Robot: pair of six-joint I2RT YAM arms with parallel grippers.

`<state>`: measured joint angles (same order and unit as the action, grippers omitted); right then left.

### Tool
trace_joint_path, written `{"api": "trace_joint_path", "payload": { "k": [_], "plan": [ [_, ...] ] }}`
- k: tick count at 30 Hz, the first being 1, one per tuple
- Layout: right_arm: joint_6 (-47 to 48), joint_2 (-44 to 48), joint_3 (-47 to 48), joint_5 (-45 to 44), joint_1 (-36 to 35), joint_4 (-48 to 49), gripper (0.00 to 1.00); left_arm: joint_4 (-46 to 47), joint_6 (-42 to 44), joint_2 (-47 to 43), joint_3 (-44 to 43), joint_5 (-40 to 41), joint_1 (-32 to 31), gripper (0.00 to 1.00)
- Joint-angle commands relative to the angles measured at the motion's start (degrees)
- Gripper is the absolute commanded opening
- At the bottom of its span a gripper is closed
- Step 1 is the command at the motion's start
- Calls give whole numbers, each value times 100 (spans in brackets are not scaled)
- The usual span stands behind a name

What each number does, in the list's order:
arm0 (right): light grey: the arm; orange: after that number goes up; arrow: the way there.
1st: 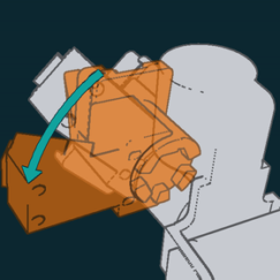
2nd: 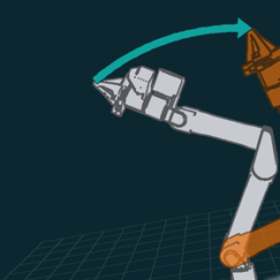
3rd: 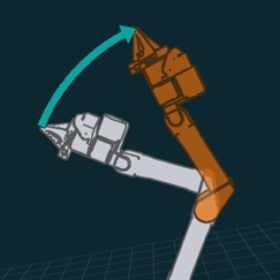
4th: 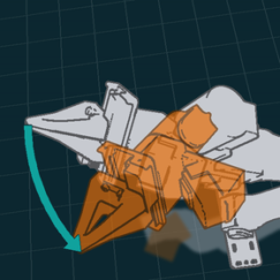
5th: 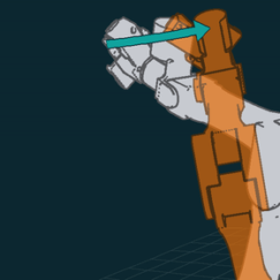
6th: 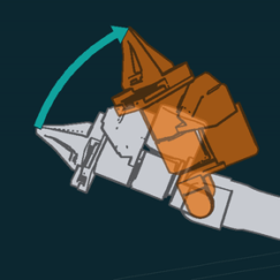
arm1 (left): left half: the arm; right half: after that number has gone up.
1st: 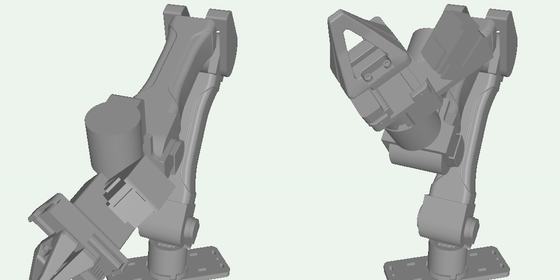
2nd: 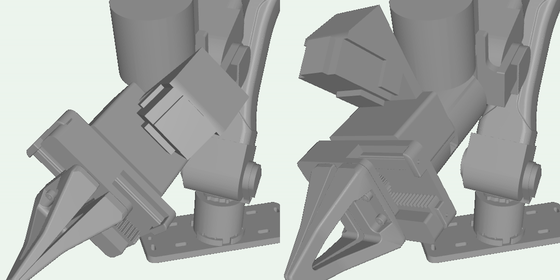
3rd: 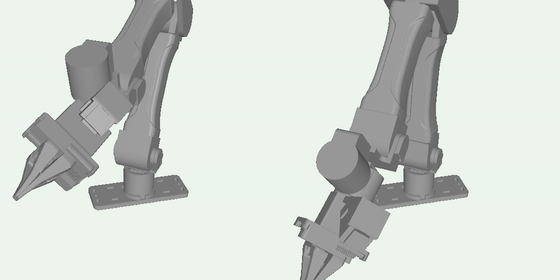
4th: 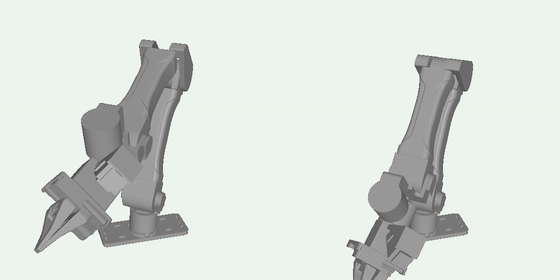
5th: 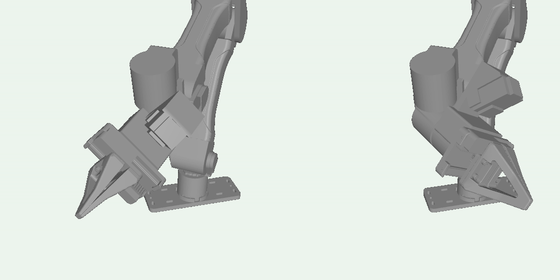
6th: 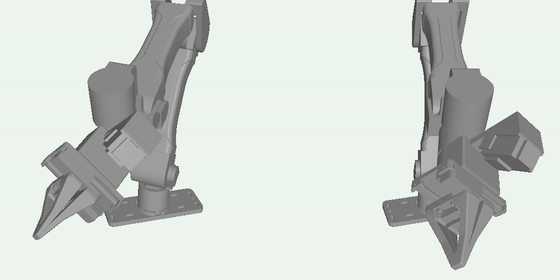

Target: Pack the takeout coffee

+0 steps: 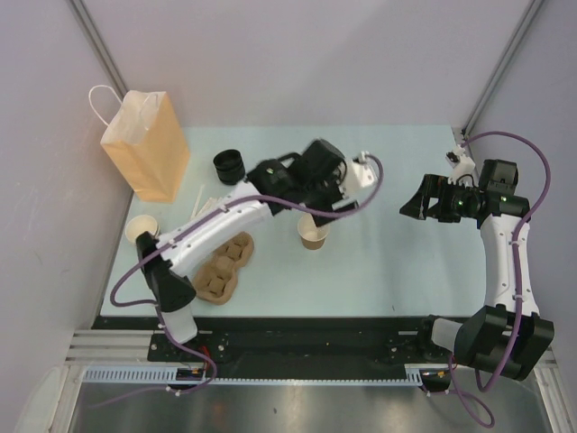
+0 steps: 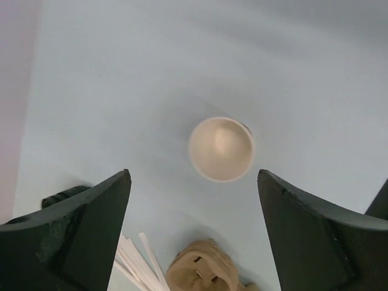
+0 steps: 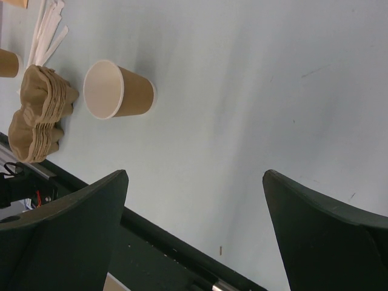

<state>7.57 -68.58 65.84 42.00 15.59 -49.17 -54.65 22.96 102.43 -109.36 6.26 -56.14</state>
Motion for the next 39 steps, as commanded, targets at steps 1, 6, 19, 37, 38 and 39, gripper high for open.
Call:
{"api": "trace_joint_path", "payload": {
  "k": [1, 6, 19, 37, 38, 39],
  "plan": [
    [42, 37, 25, 133, 31, 39, 100, -449, -247, -435, -910, -344, 1059, 91],
    [60, 37, 34, 142, 23, 47, 100, -134, -1056, -496, -1193, -1169, 2878, 95],
    [104, -42, 25, 151, 14, 39, 100, 122, -328, 522, -824, -1636, 4462, 89],
    [130, -165, 34, 107, 14, 12, 100, 200, 200, 1964, -1280, -1268, 4489, 59],
    [122, -174, 34, 116, 14, 21, 100, 244, 200, 1991, -1298, -1233, 4489, 58],
    [122, -191, 25, 116, 14, 21, 100, 245, 209, 2026, -1324, -1189, 4489, 57]
  ]
}}
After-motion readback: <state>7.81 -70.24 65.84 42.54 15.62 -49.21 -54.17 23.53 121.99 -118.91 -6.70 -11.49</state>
